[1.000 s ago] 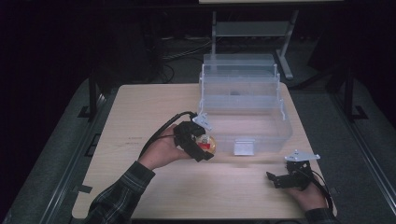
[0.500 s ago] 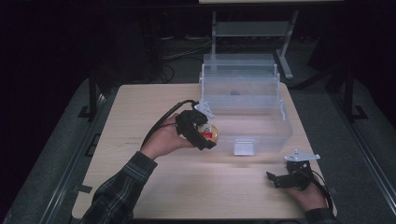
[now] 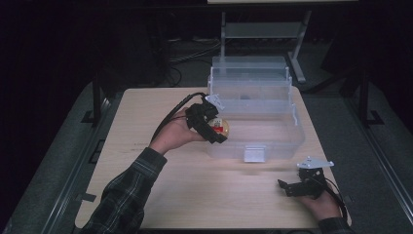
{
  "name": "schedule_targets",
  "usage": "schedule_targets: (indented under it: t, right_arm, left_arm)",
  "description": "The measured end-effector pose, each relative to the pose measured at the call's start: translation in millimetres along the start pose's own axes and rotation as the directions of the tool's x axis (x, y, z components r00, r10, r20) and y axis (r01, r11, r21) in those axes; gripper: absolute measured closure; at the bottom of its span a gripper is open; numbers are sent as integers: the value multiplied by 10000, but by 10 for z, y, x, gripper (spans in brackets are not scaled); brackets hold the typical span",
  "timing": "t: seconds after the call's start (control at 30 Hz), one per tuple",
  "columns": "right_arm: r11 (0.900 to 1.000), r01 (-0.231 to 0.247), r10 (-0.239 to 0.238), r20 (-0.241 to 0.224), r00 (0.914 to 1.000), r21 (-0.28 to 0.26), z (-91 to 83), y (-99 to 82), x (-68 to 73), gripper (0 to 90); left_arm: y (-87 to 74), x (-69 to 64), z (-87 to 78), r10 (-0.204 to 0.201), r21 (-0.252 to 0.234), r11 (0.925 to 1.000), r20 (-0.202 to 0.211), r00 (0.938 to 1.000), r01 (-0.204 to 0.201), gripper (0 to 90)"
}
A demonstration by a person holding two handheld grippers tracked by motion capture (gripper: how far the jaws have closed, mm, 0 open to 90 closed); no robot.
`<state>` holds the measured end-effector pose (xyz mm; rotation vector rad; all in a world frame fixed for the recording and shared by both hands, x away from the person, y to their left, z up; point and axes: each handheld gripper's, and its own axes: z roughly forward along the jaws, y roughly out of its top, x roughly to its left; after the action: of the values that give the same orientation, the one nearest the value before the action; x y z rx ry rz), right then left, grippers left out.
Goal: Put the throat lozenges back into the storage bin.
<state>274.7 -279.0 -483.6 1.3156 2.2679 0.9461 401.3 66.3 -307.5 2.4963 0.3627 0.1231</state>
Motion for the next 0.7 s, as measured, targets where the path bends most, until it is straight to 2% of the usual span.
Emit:
schedule_targets:
  t: [0.23,0.4,0.7]
  right_arm:
    - [10000,-3,3,0,10000,2,0,0,0,0]
    - [10000,-5,5,8,10000,1,1,0,0,0]
    - [10000,19,-19,11,10000,-11,2,0,-2,0]
  left_arm:
    - [38,115,38,-152,-1,9999,-15,9999,152,195]
    - [48,208,124,-281,210,9994,-37,9996,281,195]
    - [33,286,265,-311,333,9990,25,9995,310,195]
